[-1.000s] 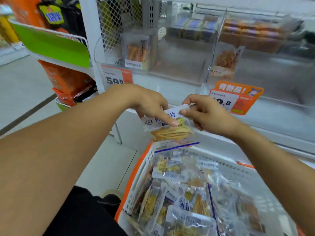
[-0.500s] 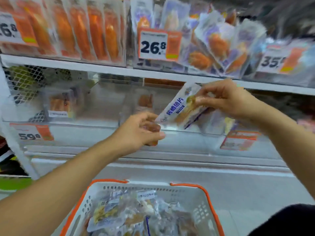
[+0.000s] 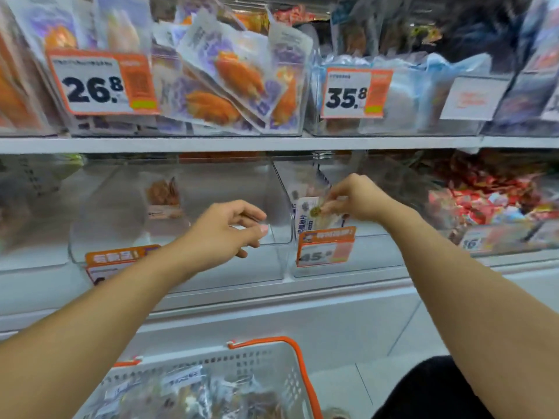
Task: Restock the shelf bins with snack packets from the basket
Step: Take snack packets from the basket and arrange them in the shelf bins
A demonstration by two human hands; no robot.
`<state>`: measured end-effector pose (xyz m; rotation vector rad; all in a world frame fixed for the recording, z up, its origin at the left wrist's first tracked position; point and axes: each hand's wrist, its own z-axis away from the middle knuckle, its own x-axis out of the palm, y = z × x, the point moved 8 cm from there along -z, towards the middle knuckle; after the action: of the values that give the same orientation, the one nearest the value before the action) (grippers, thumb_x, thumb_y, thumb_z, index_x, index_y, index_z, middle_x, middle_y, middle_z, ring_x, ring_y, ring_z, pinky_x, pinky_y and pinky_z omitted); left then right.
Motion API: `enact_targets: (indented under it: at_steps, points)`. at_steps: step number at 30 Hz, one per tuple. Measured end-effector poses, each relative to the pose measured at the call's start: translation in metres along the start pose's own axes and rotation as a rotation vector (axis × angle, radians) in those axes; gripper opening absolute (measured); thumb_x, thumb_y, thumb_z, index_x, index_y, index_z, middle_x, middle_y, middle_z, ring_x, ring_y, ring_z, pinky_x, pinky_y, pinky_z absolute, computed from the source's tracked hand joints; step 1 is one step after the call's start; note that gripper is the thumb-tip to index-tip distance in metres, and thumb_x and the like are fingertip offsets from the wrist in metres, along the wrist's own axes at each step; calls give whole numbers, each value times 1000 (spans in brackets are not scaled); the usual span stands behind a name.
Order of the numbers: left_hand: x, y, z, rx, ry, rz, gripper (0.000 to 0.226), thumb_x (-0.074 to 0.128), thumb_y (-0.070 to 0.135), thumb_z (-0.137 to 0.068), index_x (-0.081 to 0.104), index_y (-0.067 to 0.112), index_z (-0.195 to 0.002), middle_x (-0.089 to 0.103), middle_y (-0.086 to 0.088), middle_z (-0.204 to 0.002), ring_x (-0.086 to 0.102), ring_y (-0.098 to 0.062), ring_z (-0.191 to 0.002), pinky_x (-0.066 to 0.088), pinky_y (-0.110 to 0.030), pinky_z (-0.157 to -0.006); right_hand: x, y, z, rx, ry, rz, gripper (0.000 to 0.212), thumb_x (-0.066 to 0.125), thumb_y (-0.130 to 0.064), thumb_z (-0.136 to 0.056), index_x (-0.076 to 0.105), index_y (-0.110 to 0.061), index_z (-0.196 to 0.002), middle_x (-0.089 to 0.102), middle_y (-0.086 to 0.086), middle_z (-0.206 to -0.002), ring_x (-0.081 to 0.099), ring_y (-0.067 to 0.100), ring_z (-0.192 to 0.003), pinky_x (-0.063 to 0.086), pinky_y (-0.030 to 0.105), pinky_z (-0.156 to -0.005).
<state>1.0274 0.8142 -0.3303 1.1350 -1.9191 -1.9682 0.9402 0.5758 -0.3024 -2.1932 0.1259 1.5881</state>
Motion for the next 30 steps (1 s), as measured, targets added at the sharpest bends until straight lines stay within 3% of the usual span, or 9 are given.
enact_targets:
  at_steps: [4,7,11,22,30]
  points:
    - [5,-2,-7,-3,5,-2,15,69,17,-90,66,18,-104,72,-3,-90,73,-19,-81,57,-29,-64,15,12,-10,73,38,-183,20,81,-18,-81,78,-10,-100,66,-11,-88,61,-3,-69,56,24,-75]
    - [4,-6,-9,-14,17,-1,14,70,18,-90,67,18,-104,72,-2,-90,73,-17,-80,58,-29,-65,17,18,-12,107,106,-215,25,81,-19,-82,77,-11,-105,71,0,-92,65,7,-74,59,27,-77]
    - [5,-10,-10,-24,11,-8,15,70,20,-90,67,20,-104,72,-2,-90,73,-16,-80,58,-29,-66,22,19,-14,120,182,-270,26,82,-22,-80,77,-11,-103,68,-3,-90,68,12,-82,59,26,-75]
    - [-4,-14,-1,-30,16,-14,16,70,21,-90,66,21,-105,72,1,-88,72,-14,-80,59,-27,-64,3,28,-7,228,279,-132,47,90,-41,-66,72,-15,-101,70,-1,-92,66,18,-83,59,39,-79]
    - [-5,-18,2,-47,18,-16,18,69,21,-91,66,20,-108,73,1,-88,72,-12,-79,58,-25,-63,10,28,-5,256,307,-163,26,85,-26,-77,74,-11,-95,71,5,-89,66,21,-81,58,40,-83]
